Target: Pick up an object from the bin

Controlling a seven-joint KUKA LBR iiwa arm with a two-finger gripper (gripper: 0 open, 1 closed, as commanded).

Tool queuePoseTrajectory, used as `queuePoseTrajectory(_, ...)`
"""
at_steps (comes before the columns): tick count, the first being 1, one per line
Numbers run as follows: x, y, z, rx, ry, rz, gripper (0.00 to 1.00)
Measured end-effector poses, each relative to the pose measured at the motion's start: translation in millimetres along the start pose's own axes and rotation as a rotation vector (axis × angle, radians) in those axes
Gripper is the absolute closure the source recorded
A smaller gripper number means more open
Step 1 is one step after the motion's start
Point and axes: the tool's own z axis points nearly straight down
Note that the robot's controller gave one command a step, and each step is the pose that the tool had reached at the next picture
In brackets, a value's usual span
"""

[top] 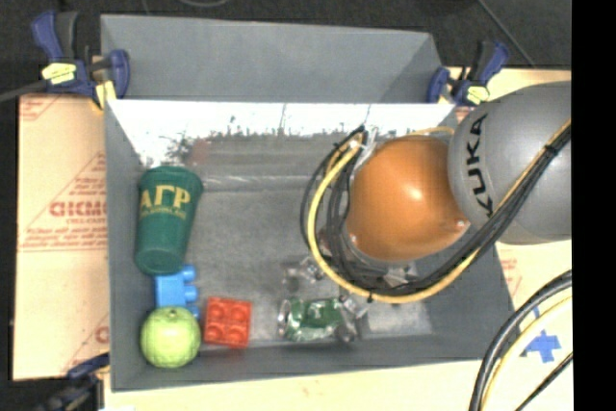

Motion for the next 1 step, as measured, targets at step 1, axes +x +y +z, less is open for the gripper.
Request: queuePoseTrajectory(1, -3.5, 12.4, 10.3, 0.001, 0.0, -0.093, 0.0)
